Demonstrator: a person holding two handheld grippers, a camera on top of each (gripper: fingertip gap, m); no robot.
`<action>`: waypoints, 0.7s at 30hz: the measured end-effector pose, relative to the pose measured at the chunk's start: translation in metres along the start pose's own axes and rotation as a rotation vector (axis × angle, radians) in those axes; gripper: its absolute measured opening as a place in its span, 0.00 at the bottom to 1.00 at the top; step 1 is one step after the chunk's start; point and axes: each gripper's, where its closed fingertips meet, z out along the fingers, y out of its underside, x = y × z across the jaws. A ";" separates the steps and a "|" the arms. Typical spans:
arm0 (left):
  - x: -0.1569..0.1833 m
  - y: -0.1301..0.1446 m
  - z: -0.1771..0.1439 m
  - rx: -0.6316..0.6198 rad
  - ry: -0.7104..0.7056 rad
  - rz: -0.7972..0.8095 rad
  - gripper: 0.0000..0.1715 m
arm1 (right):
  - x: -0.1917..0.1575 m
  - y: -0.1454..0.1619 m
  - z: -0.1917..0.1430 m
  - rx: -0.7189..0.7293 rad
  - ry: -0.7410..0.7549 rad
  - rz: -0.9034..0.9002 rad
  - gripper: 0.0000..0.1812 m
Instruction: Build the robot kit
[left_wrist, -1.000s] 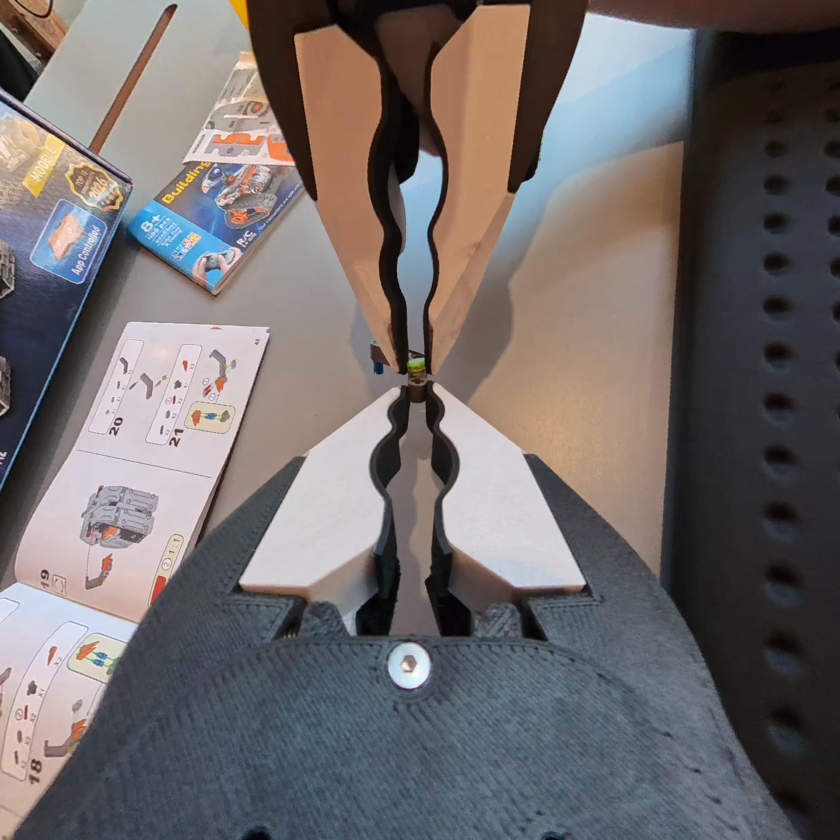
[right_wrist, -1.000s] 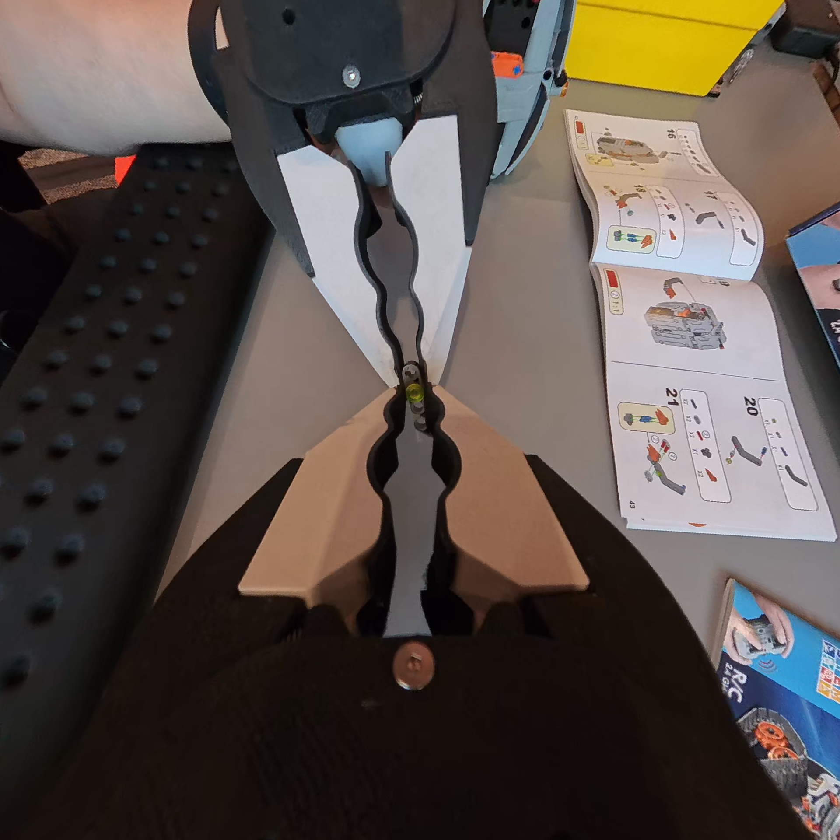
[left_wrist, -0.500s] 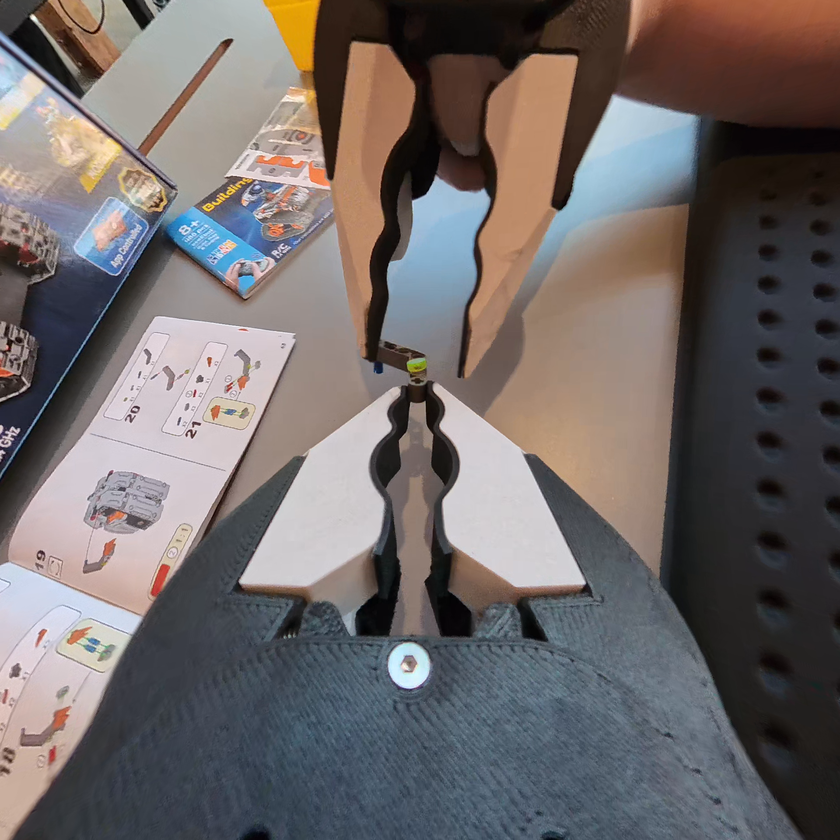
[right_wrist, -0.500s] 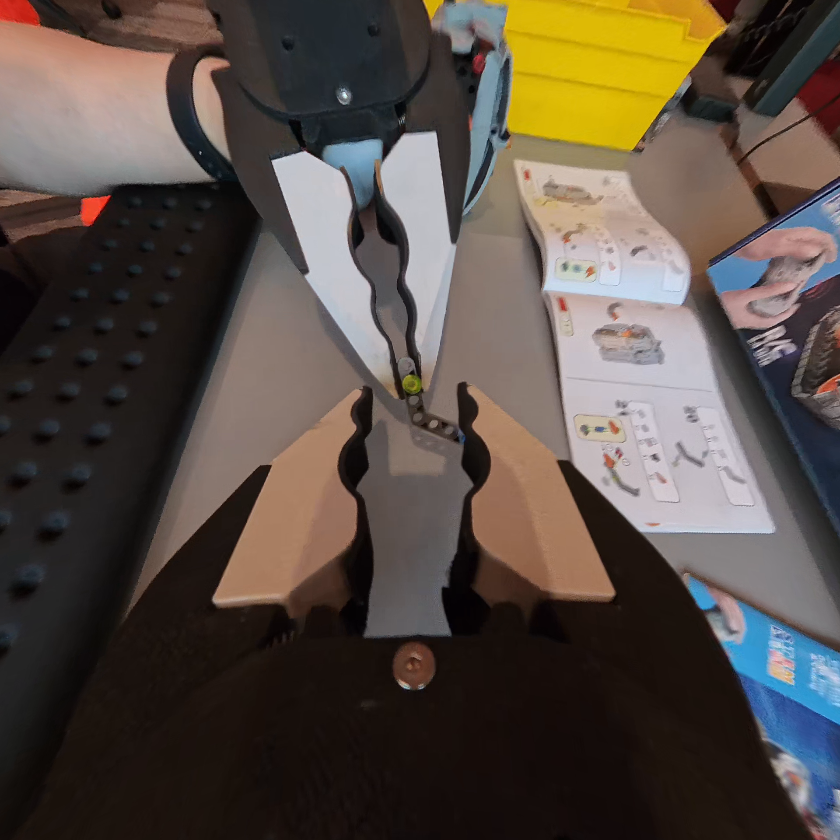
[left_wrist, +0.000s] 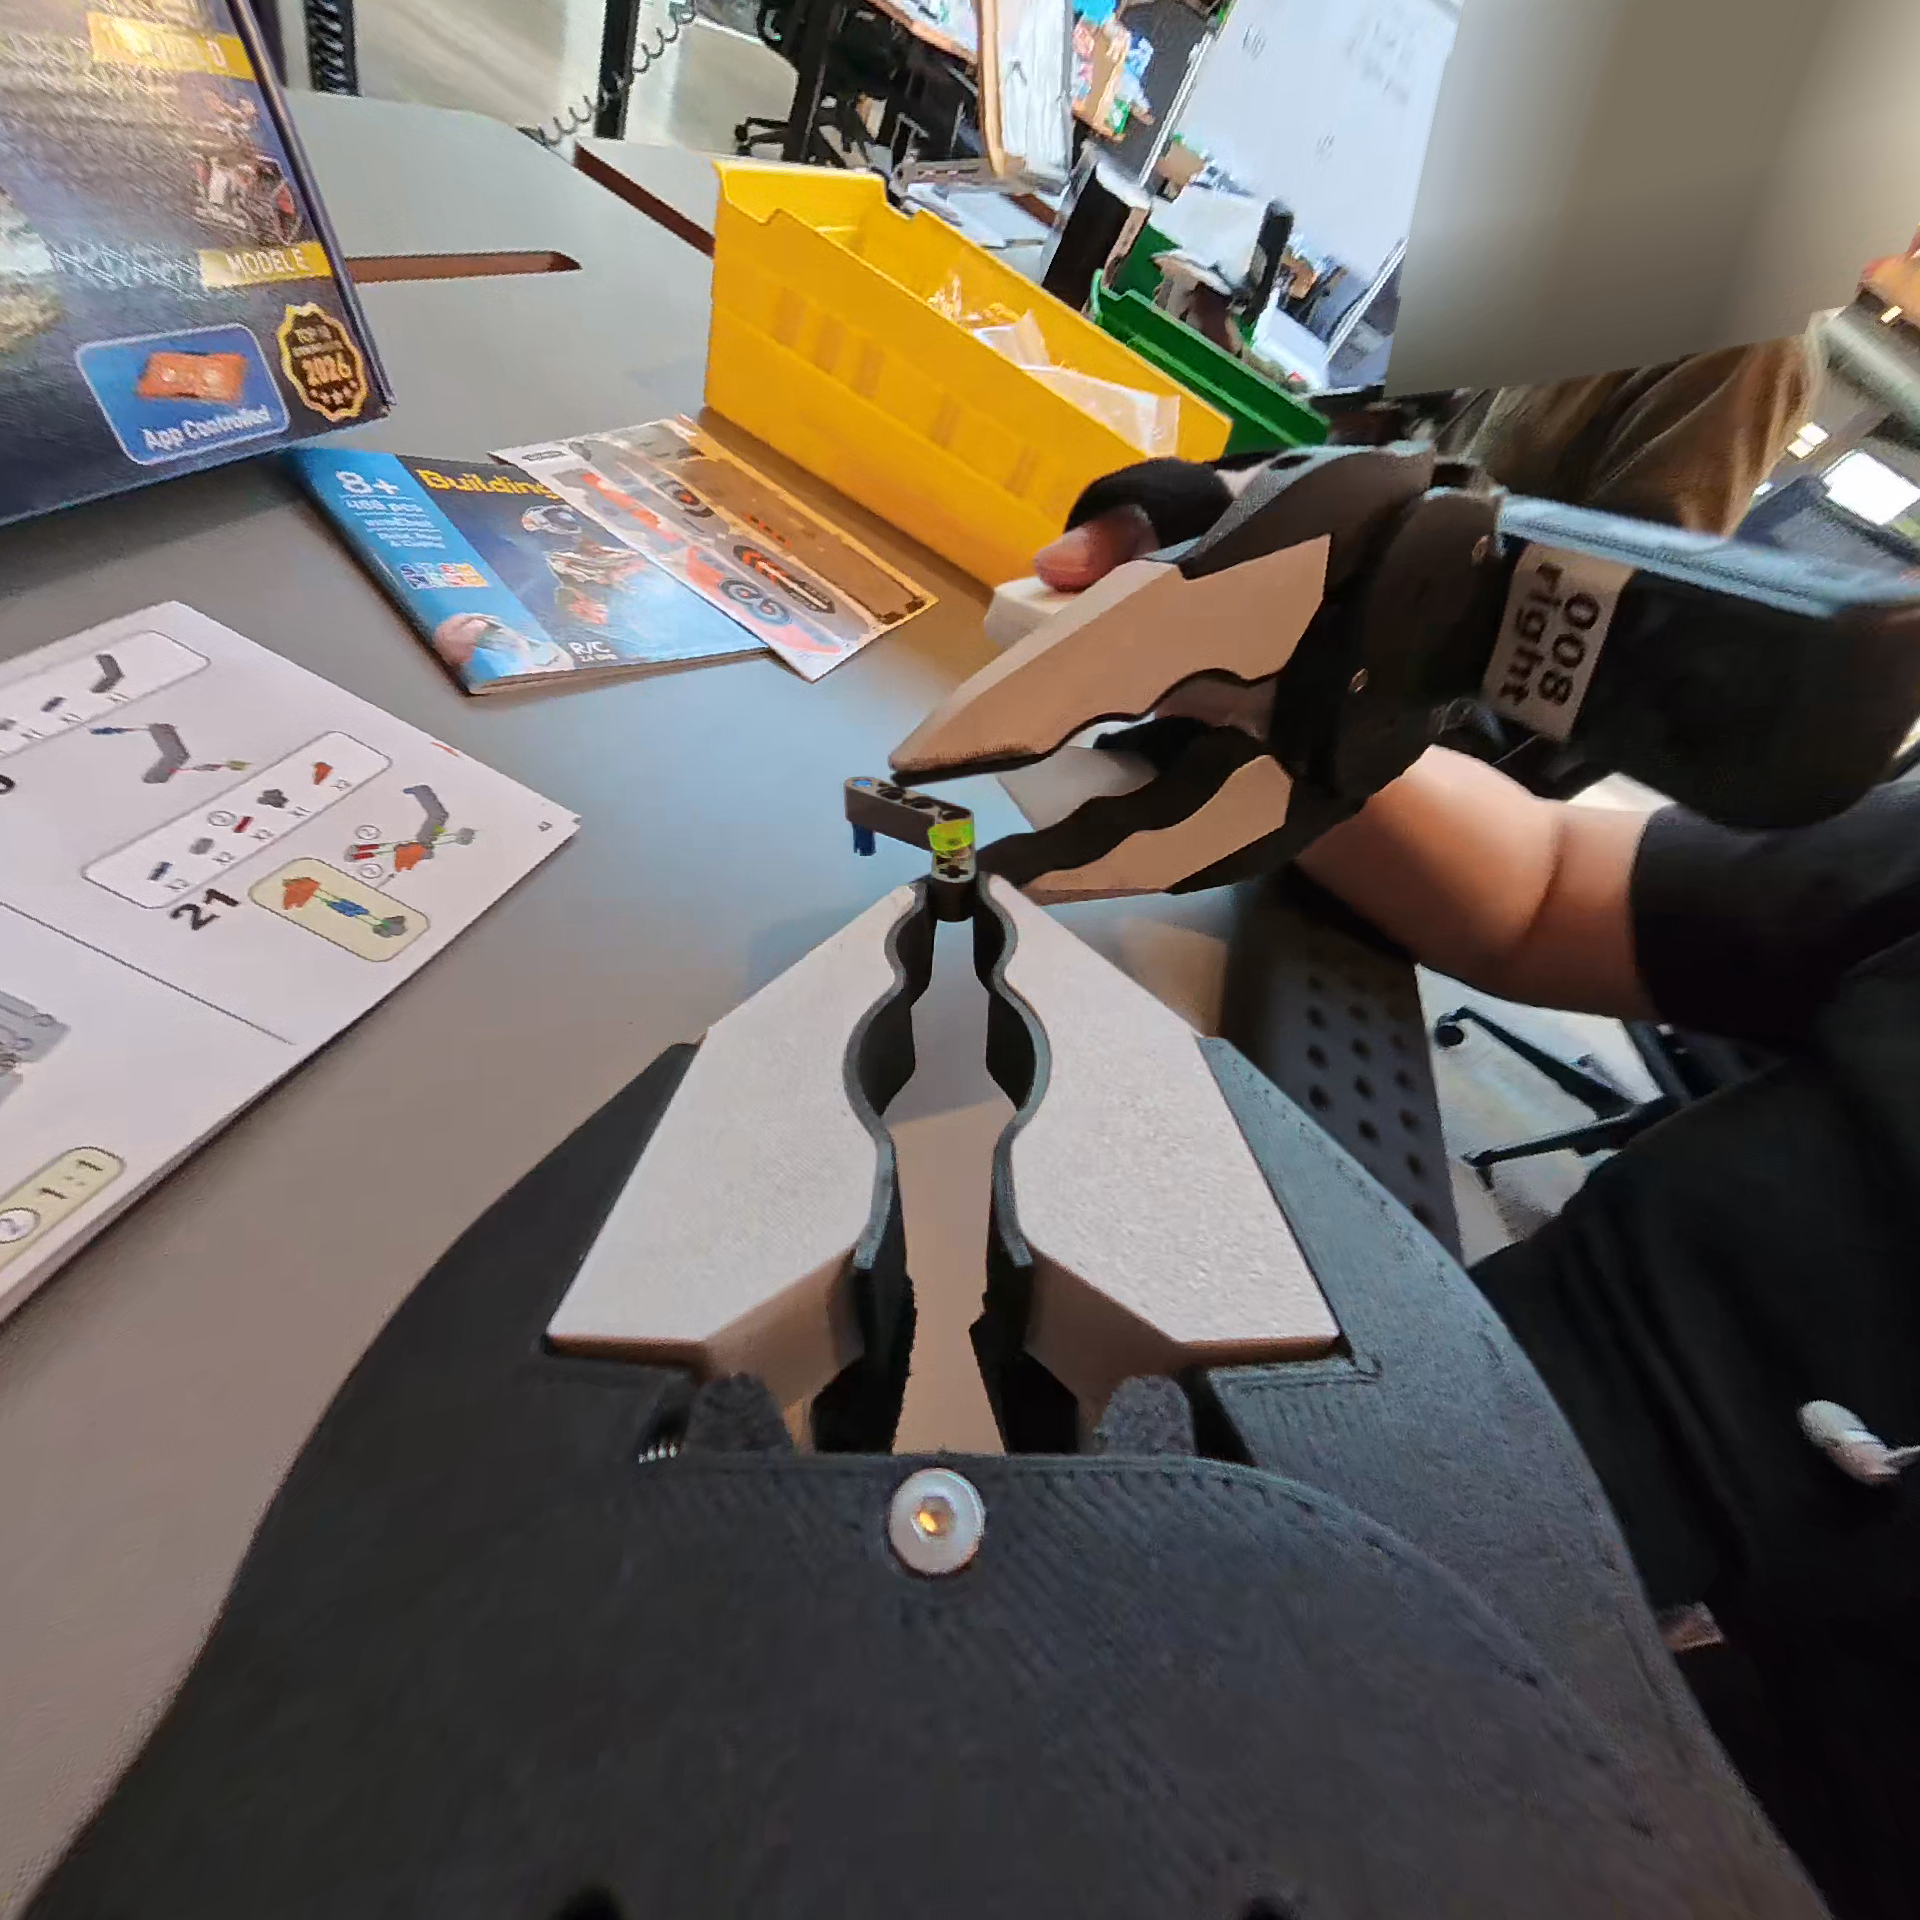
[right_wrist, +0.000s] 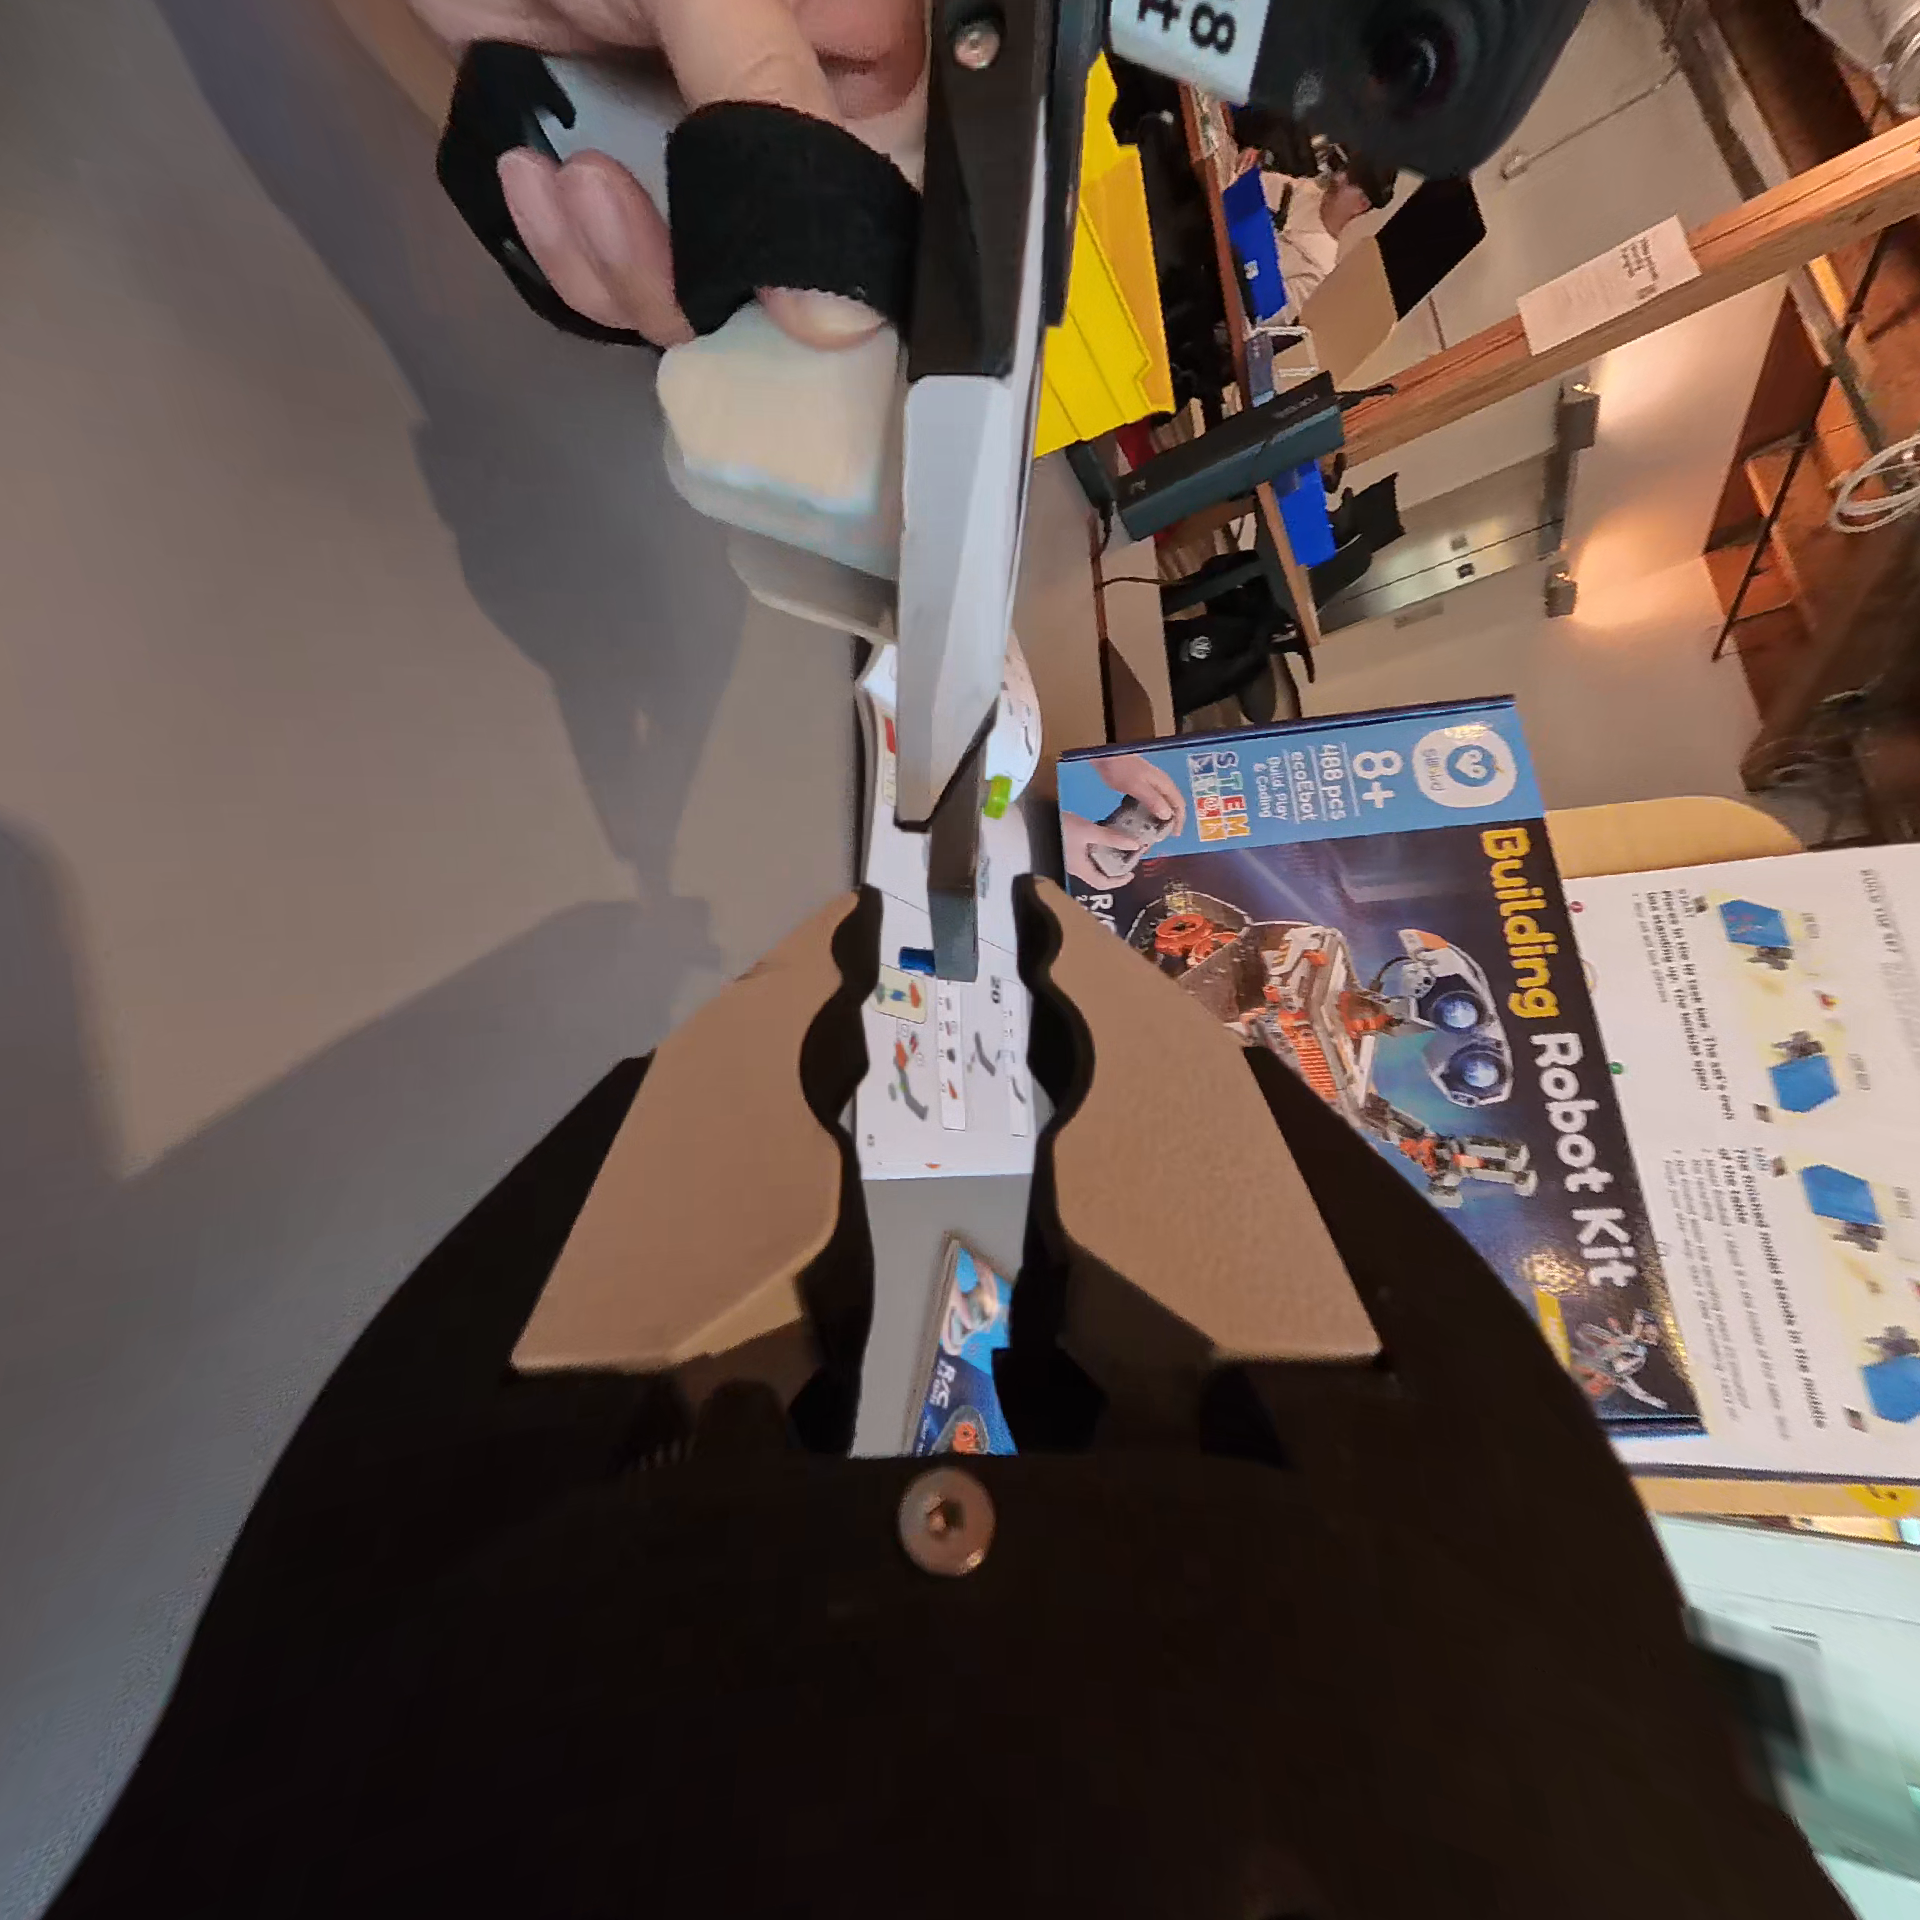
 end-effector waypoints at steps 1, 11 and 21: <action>0.000 0.000 0.000 0.005 0.009 -0.020 0.03 | 0.000 -0.001 0.000 -0.002 0.007 -0.010 0.14; -0.004 0.008 0.003 -0.038 0.021 -0.065 0.03 | -0.005 -0.009 0.003 0.017 -0.017 0.020 0.14; -0.003 0.019 0.006 -0.103 0.029 -0.064 0.03 | -0.020 -0.007 0.004 -0.006 -0.085 -0.035 0.11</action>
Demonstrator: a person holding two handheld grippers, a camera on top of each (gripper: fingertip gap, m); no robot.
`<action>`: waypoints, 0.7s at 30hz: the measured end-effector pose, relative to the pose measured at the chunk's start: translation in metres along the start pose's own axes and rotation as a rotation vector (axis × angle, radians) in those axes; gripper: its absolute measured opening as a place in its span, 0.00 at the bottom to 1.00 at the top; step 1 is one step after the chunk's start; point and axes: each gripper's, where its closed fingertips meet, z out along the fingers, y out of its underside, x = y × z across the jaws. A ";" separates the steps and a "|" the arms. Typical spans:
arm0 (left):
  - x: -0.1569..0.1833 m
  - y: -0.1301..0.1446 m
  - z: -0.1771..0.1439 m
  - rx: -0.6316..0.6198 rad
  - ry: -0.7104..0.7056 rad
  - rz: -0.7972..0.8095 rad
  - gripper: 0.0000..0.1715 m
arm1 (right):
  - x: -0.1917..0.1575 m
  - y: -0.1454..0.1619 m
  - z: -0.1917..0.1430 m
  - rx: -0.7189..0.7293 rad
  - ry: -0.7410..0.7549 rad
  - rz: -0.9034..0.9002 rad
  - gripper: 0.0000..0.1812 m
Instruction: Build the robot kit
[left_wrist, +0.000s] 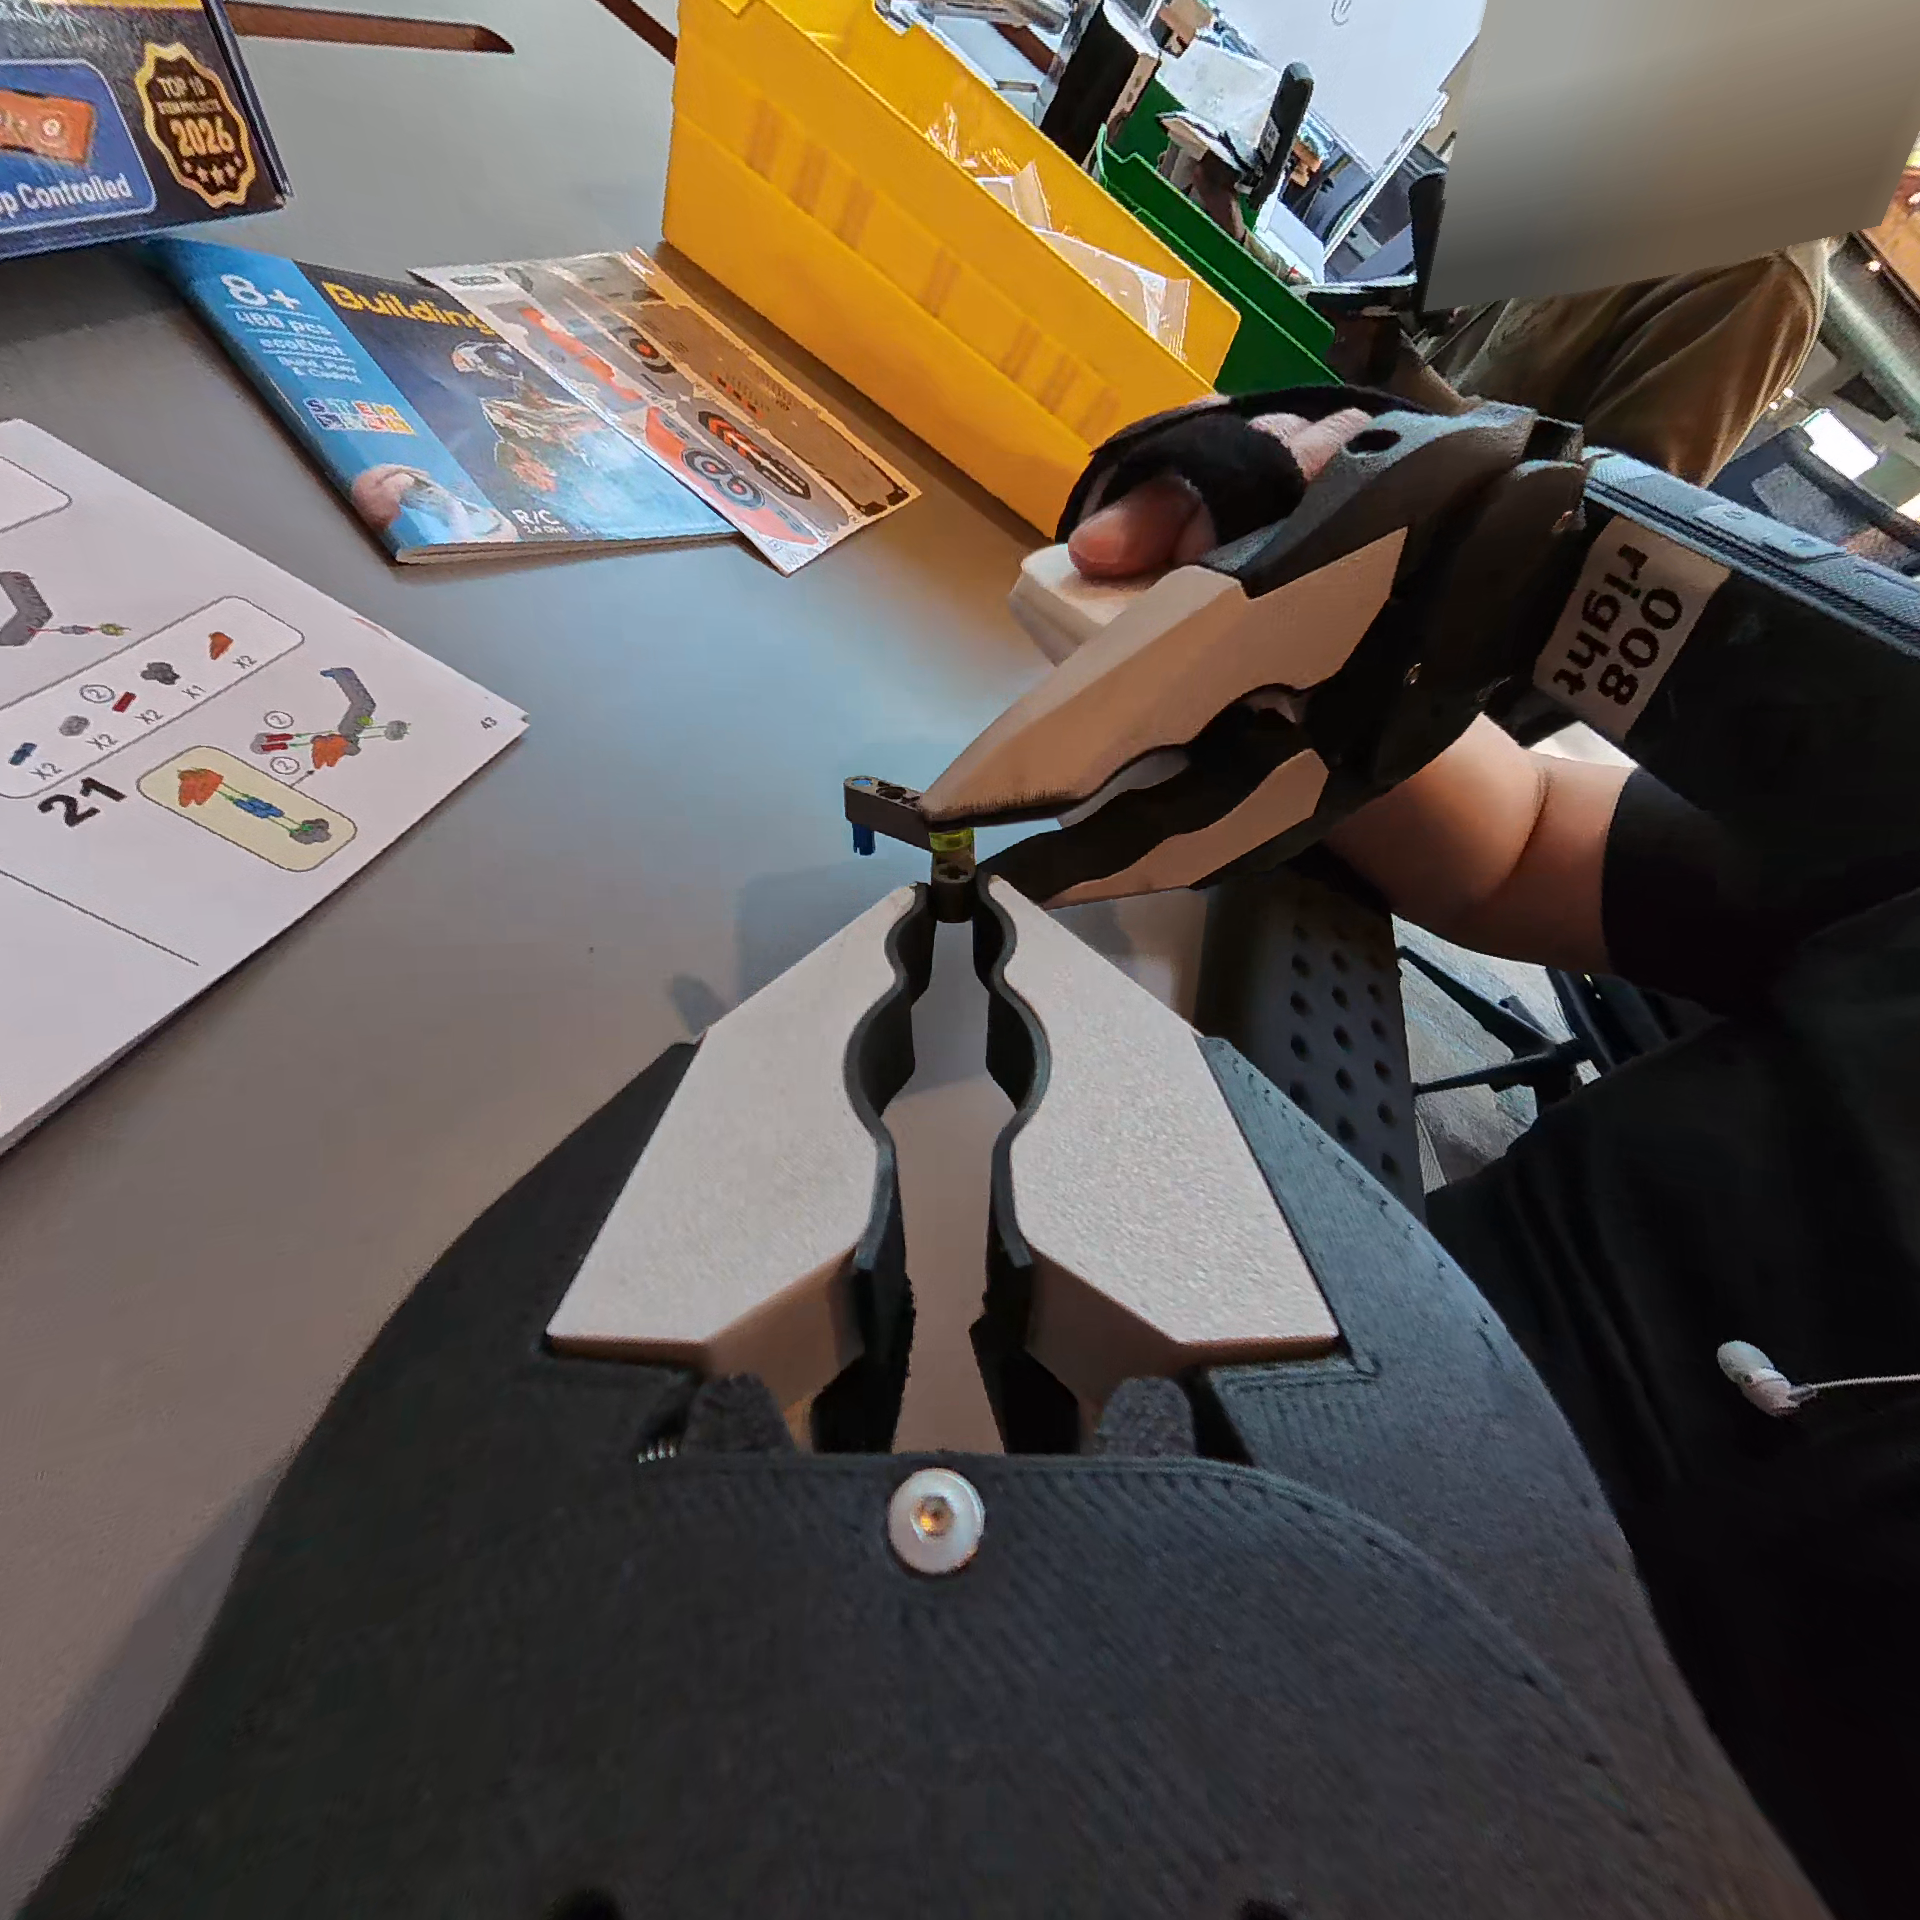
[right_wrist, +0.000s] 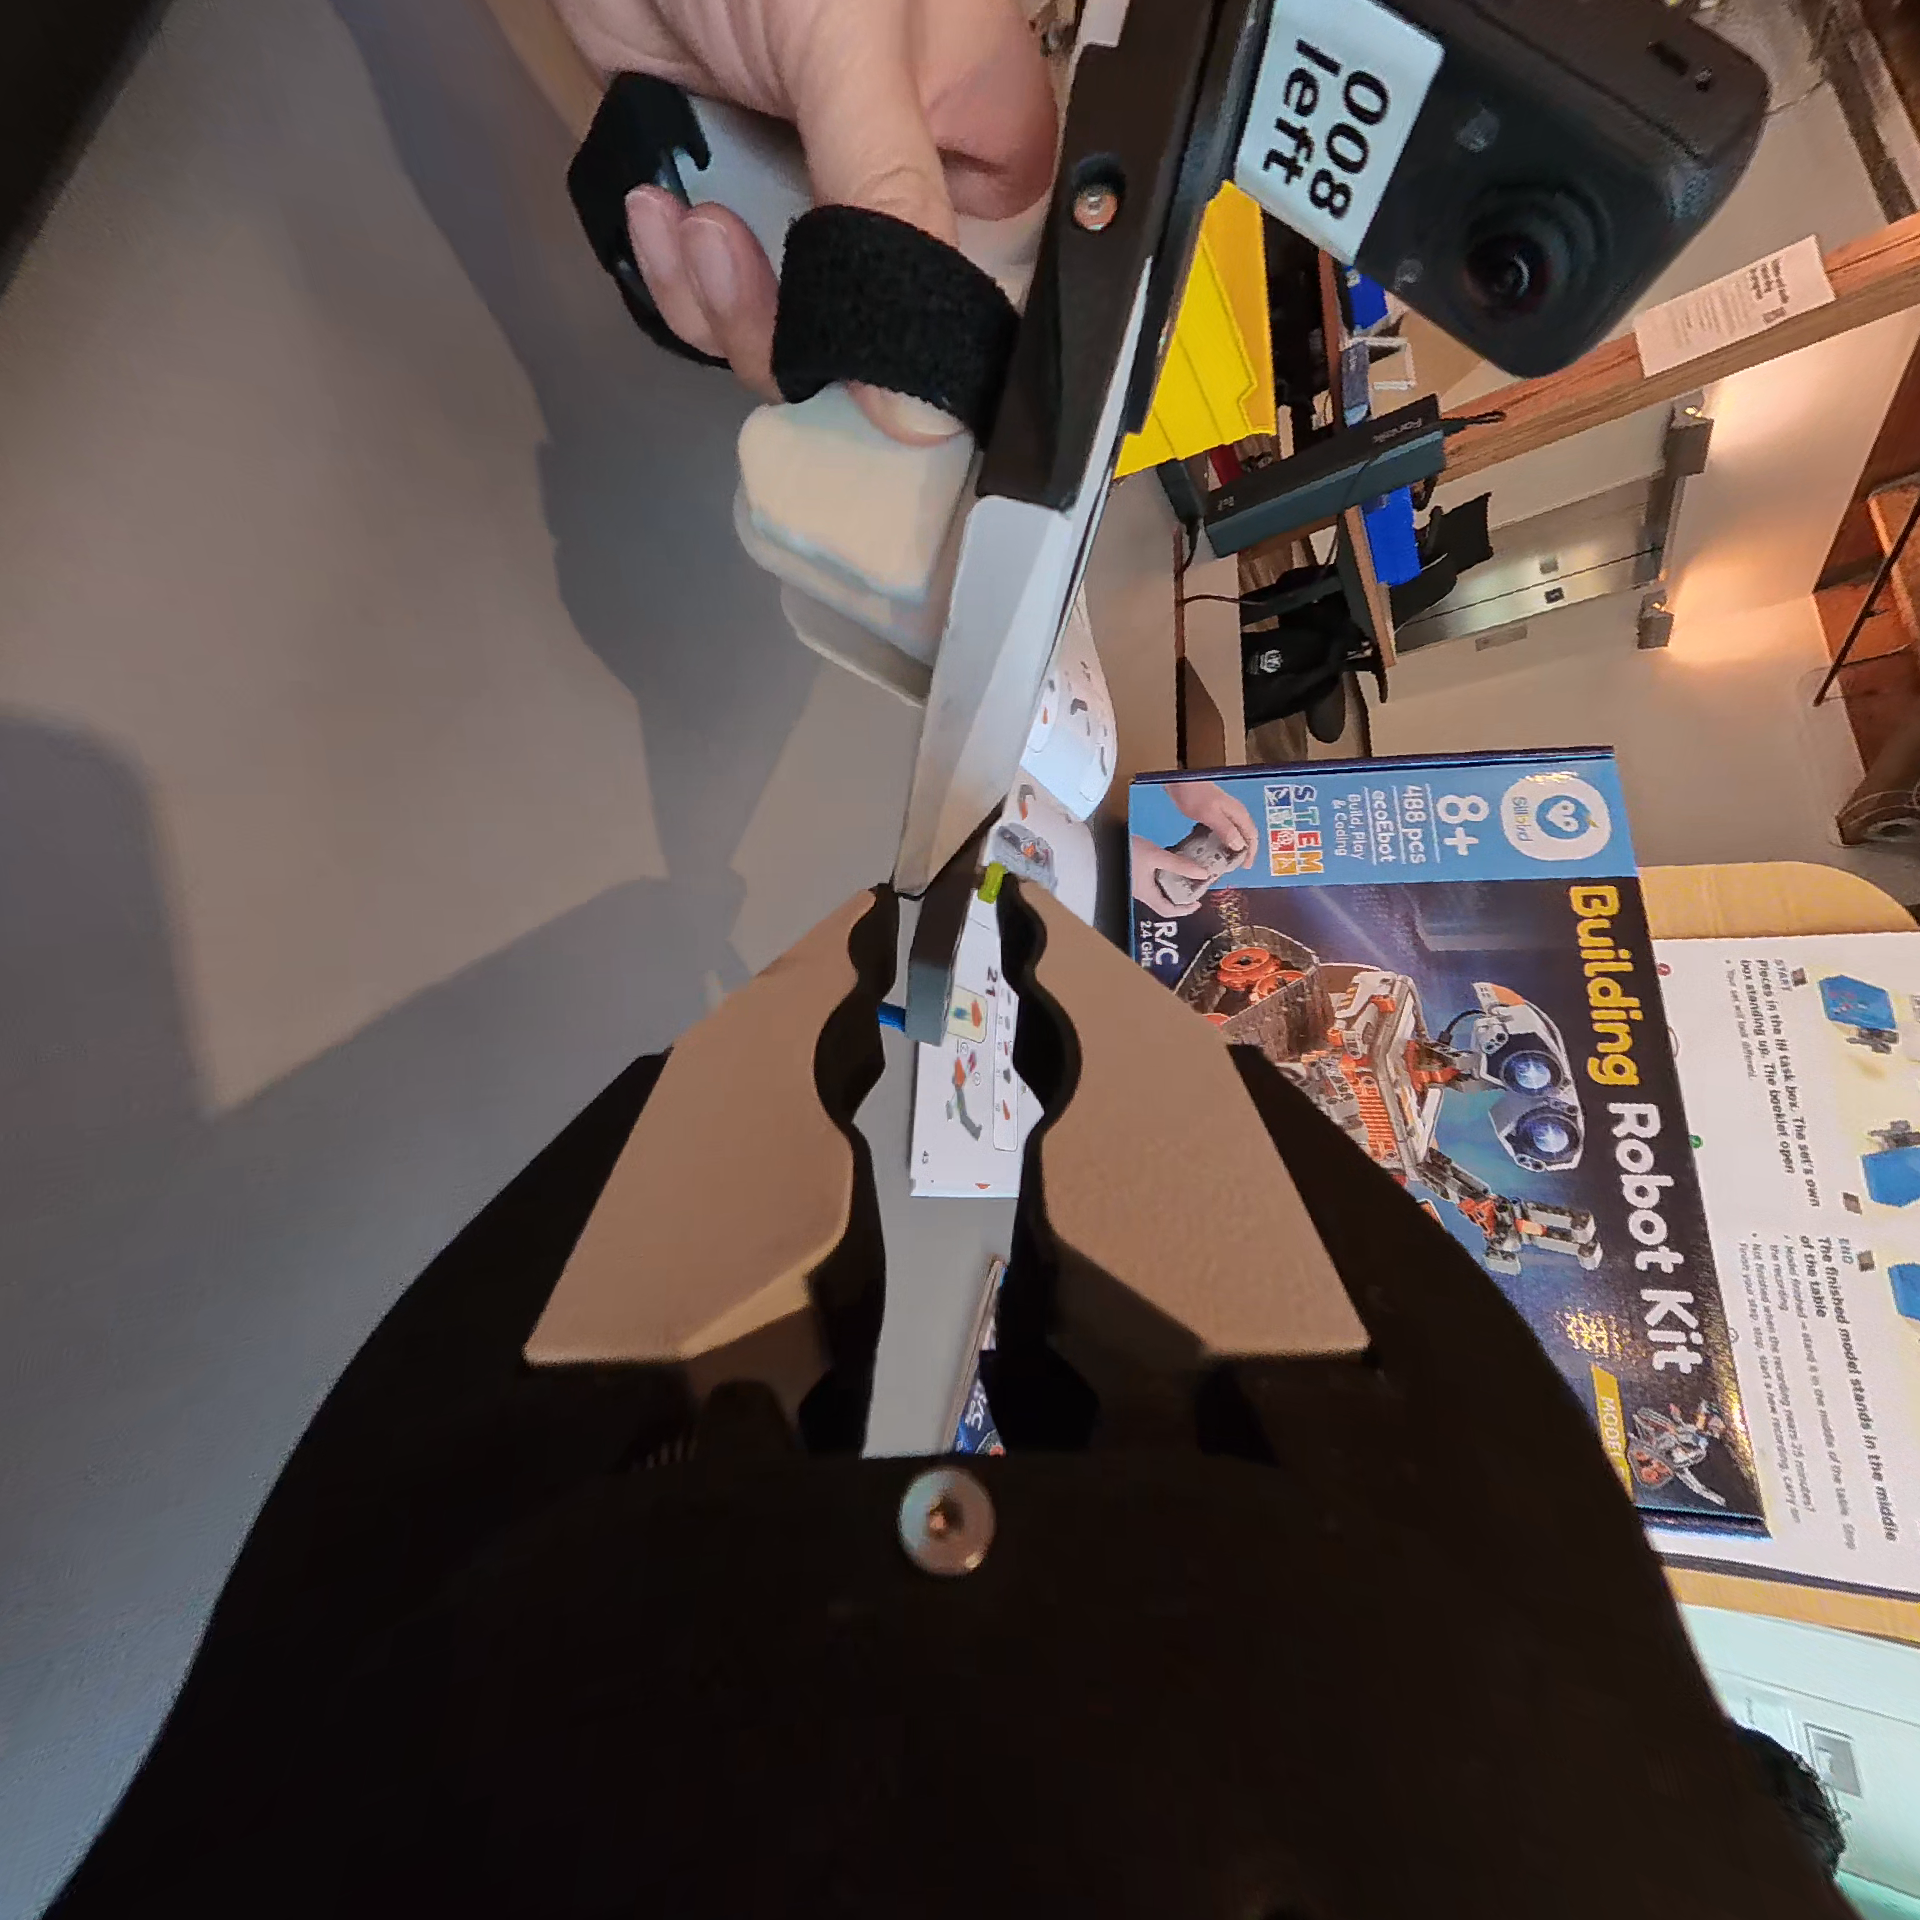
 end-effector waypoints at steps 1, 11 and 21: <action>0.000 0.001 0.001 -0.007 0.002 -0.005 0.03 | -0.001 0.001 0.000 -0.005 -0.007 -0.003 0.10; 0.000 0.008 0.002 -0.048 0.020 -0.030 0.03 | -0.010 0.001 0.001 0.001 -0.057 0.008 0.09; -0.001 0.009 -0.001 -0.062 0.029 -0.073 0.03 | -0.011 -0.002 0.004 -0.002 -0.056 -0.006 0.08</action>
